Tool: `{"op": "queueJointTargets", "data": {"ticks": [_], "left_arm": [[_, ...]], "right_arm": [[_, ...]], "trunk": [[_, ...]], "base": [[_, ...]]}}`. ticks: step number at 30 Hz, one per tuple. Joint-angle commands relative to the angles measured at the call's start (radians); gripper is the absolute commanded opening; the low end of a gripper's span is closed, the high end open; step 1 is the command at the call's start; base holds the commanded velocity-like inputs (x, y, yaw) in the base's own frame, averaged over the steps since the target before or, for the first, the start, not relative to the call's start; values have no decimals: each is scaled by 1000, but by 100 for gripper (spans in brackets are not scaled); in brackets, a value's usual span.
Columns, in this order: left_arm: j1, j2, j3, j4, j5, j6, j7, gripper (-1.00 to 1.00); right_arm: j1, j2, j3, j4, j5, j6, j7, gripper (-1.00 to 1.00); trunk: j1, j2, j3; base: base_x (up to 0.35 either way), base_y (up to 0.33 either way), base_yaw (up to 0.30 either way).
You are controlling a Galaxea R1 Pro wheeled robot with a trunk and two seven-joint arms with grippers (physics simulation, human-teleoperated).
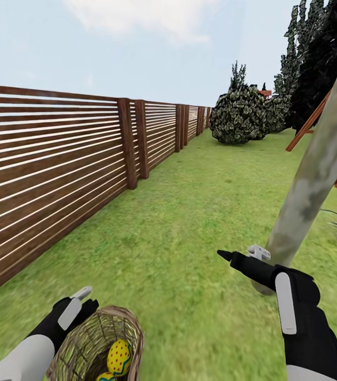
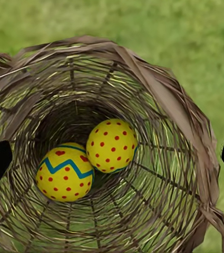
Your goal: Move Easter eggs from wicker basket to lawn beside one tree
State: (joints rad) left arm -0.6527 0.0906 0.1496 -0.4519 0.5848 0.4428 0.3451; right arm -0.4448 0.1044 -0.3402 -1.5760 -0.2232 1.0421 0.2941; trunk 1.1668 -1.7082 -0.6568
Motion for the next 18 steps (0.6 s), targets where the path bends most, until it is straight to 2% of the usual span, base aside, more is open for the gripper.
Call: {"op": "queueJointTargets", "data": {"ticks": [1,3,5,8,18], "left_arm": [[0,0,1,-2,10,4,2,100],[-1,0,1,-2,10,4,-14,100],[0,0,1,-2,10,4,-25,100],[0,0,1,-2,10,3,-30,100],[0,0,1,-2,10,2,-33,100]], "right_arm": [[-1,1,-2,-2,2,5,9,100],[0,0,-2,-4,2,5,36,100],[0,-1,12,-5,2,5,92,100],[0,-2,26,-6,2,5,125,100],[0,-2,37,-7,2,5,148,100]], "trunk": [[4,-8,-4],[12,-22,-11],[19,-36,-17],[31,-57,-26],[69,-127,-58]], "base": [[0,0,0],[0,0,0],[0,0,0],[0,0,0],[0,0,0]]}}
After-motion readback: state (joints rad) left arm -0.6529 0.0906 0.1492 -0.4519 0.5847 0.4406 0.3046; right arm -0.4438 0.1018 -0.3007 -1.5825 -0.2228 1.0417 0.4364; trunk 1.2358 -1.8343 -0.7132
